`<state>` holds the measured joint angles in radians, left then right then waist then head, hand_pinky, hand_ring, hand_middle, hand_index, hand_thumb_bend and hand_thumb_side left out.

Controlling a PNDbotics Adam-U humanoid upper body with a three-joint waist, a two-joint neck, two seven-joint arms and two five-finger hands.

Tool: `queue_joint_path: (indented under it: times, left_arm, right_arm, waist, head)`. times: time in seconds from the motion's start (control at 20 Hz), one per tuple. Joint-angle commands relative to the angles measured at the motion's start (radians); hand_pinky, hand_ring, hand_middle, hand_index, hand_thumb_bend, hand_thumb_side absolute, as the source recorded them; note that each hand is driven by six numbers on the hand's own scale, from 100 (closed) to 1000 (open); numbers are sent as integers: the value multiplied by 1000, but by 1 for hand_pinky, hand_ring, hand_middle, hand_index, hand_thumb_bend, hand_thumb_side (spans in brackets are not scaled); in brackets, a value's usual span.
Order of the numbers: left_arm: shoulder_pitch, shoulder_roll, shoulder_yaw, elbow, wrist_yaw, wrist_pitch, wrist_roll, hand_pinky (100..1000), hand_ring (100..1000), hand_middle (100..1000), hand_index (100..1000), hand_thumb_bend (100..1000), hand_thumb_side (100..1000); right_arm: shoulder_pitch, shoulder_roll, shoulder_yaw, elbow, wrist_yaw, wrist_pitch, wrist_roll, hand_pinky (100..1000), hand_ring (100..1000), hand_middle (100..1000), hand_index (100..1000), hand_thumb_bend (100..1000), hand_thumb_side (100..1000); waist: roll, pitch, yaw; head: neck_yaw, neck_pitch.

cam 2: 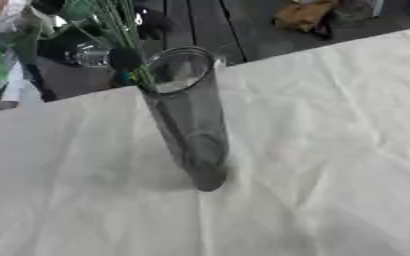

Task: Arrange flowers into the vase.

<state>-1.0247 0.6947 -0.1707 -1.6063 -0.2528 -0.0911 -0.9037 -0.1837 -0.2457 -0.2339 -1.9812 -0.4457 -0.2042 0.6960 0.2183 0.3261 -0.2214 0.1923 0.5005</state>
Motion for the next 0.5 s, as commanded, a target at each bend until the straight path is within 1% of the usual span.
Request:
queue_joint_path:
  times: [0.05,0.2,0.5]
  left_arm:
    - [2,56,17,-26,1,-10,-3,944,937,991,1000,518,1000]
    - [16,68,14,-29,-5,-15,-3,946,938,993,1000,528,1000]
    - [29,81,24,-30,-3,-14,-3,944,939,1000,1000,514,1000]
  right_arm:
    - [-2,-22,-5,-19,-1,-1,-4,908,561,443,670,100,1000]
    - [-2,-22,-4,-19,-3,-3,-2,908,561,443,670,100,1000]
    - [-1,-20,-3,-19,-5,-7,2,908,561,442,670,100,1000]
  waist:
    - [7,-38,2]
    - [5,-37,3]
    - [0,-33,7]
  head:
    - [-1,6]
    - [-1,5]
    - [-2,4]
